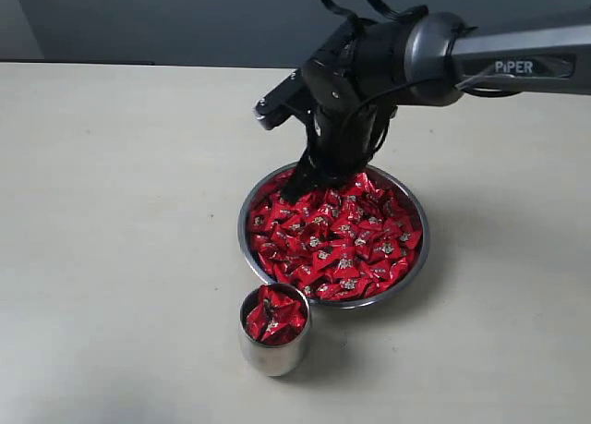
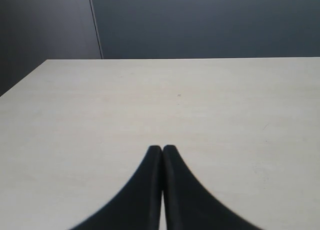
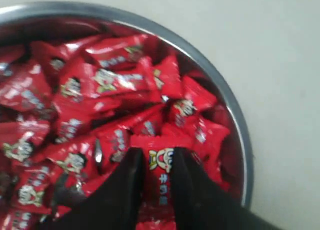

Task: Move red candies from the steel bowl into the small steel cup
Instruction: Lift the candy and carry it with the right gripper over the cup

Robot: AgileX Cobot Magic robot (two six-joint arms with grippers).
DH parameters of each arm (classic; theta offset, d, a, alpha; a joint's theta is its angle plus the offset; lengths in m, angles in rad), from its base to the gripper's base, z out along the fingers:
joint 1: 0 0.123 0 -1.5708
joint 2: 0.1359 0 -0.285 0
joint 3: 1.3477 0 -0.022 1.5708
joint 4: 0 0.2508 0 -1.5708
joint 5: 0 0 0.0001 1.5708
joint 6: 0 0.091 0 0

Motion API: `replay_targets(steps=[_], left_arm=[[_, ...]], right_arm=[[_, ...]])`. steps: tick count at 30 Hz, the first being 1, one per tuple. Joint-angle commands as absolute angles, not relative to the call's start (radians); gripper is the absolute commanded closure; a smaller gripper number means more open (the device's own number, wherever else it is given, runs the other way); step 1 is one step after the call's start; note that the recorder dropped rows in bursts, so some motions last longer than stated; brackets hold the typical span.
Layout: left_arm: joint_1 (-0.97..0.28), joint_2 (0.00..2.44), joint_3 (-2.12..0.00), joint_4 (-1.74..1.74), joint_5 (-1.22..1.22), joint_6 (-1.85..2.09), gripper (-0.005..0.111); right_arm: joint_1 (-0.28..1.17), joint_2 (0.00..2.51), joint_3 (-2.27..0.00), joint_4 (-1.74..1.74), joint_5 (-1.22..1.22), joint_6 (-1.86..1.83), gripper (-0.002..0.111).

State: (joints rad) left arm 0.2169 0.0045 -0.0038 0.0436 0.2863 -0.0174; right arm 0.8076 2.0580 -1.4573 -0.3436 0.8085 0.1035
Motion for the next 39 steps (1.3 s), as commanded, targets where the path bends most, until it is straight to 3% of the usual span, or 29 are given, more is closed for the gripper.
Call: replay_targets(steps=[1, 31, 39], left_arm=[[0.218, 0.0, 0.0, 0.045, 0.284, -0.02, 0.106], [0.218, 0.0, 0.0, 0.045, 0.284, -0.02, 0.106], [0.218, 0.0, 0.0, 0.045, 0.284, -0.02, 0.106]], right_arm=[[0.785, 2.037, -1.462, -0.382, 0.925, 0.198, 0.109], [0.768, 1.878, -1.46, -0.144, 1.108, 0.135, 0.109], [0.768, 1.748, -1.363, -0.061, 1.037, 0.107, 0.109]])
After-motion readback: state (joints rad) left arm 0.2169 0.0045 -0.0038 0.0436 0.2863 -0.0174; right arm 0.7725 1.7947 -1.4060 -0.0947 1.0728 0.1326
